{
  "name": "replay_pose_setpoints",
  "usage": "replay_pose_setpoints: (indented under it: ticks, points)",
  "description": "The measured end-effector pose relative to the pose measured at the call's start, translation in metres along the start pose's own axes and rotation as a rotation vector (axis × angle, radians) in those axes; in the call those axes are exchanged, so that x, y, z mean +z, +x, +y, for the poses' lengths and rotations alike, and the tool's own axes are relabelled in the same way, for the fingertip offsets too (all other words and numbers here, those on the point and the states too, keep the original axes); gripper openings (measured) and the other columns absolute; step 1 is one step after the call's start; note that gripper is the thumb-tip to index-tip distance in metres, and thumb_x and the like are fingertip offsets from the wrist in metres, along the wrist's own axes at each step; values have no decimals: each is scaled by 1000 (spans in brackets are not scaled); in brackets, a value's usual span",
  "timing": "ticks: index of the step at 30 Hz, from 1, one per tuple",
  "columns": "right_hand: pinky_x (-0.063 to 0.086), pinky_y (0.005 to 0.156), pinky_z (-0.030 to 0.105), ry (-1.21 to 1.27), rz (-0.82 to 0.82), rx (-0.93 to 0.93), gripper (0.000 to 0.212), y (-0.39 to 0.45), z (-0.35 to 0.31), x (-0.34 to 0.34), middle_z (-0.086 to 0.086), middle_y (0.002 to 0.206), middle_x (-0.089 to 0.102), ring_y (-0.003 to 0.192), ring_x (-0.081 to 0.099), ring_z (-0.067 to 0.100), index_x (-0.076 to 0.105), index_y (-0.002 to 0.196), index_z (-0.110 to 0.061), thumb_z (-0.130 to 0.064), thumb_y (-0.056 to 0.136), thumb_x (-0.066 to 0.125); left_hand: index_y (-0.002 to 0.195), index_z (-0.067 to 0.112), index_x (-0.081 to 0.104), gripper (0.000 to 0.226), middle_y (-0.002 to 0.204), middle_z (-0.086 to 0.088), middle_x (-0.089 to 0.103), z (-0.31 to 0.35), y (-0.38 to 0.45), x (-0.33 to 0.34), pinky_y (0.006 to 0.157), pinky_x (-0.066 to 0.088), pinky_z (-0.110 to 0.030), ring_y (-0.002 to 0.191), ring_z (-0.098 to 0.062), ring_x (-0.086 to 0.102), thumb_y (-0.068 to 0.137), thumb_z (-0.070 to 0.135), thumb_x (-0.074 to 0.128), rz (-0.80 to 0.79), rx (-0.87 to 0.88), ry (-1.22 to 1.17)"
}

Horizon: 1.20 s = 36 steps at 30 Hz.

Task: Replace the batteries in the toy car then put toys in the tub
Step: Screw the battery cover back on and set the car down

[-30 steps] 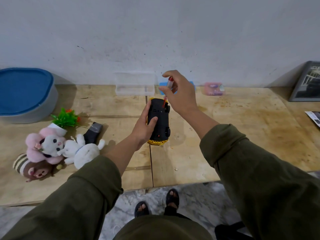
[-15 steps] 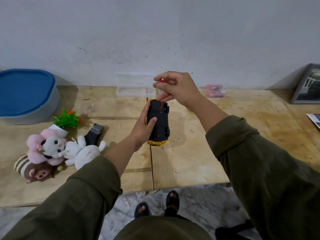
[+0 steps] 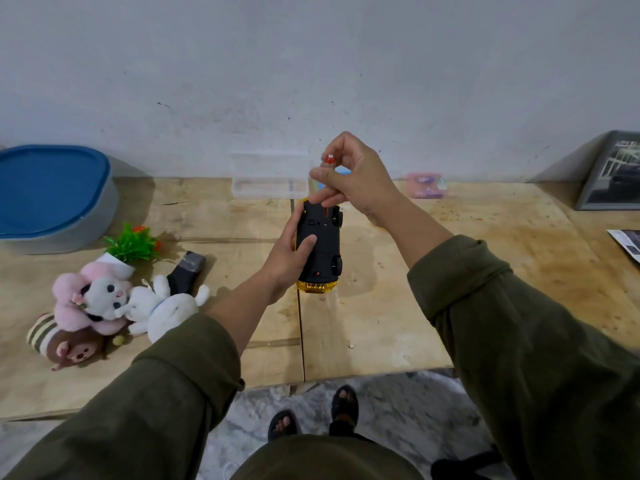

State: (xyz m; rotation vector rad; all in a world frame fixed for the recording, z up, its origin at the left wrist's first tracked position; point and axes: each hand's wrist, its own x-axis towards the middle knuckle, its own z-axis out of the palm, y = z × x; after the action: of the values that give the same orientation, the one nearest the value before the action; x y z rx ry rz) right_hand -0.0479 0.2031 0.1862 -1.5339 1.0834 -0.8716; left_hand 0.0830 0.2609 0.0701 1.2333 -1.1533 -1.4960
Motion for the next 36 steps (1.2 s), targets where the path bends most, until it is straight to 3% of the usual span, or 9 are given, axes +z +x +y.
replay_pose_setpoints:
  ticks: [4, 7, 11, 16, 19, 23, 27, 33, 36]
  points:
    - [58, 74, 28, 60, -108, 11, 26, -2, 2, -6, 9, 114, 49, 81, 73, 26, 53, 121, -24, -15, 98, 46, 147, 46, 14, 61, 145, 12, 38, 1, 0, -3, 95, 51, -33, 125, -15, 51, 100, 26, 46, -2, 7, 8]
    - [60, 71, 31, 12, -64, 3, 21, -1, 1, -9, 8, 118, 60, 79, 73, 25, 60, 110, -17, -8, 96, 47, 147, 47, 14, 61, 145, 10, 39, -1, -1, -4, 94, 51, -33, 123, -16, 52, 100, 25, 46, -3, -2, 2]
    - [60, 62, 34, 5, 30, 25, 10, 0, 5, -7, 7, 93, 63, 68, 73, 26, 54, 92, -11, -8, 88, 63, 146, 47, 15, 60, 147, 11, 37, -4, -3, -2, 92, 51, -33, 124, -17, 51, 100, 22, 45, 18, -8, -20]
    - [58, 77, 30, 185, -98, 20, 21, -1, 6, -6, 8, 109, 58, 88, 72, 28, 56, 116, -23, -17, 98, 48, 147, 45, 14, 61, 145, 10, 40, 2, -1, -3, 89, 53, -27, 124, -16, 52, 100, 25, 46, -5, 6, -7]
    - [60, 70, 32, 102, -26, 4, 16, 2, 3, -6, 8, 109, 65, 79, 73, 26, 59, 107, -17, -10, 95, 51, 147, 45, 15, 61, 142, 10, 42, 2, 0, -2, 93, 52, -32, 122, -16, 53, 99, 27, 47, -20, 2, 13]
    - [58, 66, 42, -6, 66, -9, 18, 2, 4, -6, 14, 98, 58, 65, 72, 29, 45, 88, -16, -9, 88, 63, 147, 46, 15, 61, 140, 12, 43, -3, -1, 1, 92, 52, -33, 122, -16, 53, 100, 23, 46, -8, -12, -10]
    - [59, 79, 34, 85, -57, -11, 20, -2, 6, -7, 9, 108, 55, 81, 73, 26, 53, 113, -23, -12, 97, 48, 148, 43, 14, 61, 137, 16, 42, 0, 0, -1, 89, 52, -24, 124, -14, 52, 100, 21, 45, -2, -4, -1]
    - [55, 52, 28, -111, 75, -23, 16, 0, 4, -10, 8, 97, 61, 58, 70, 29, 52, 88, -17, -9, 85, 66, 147, 45, 15, 60, 136, 12, 44, -6, 0, -1, 83, 55, -22, 115, -13, 57, 100, 20, 45, -2, -4, 10]
    - [58, 58, 32, -183, 58, -51, 21, -2, 6, -13, 2, 93, 48, 56, 68, 27, 55, 102, -19, -13, 86, 66, 147, 44, 15, 60, 130, 17, 46, -4, 0, 1, 78, 55, -18, 106, 0, 58, 100, 21, 45, -9, 2, 13]
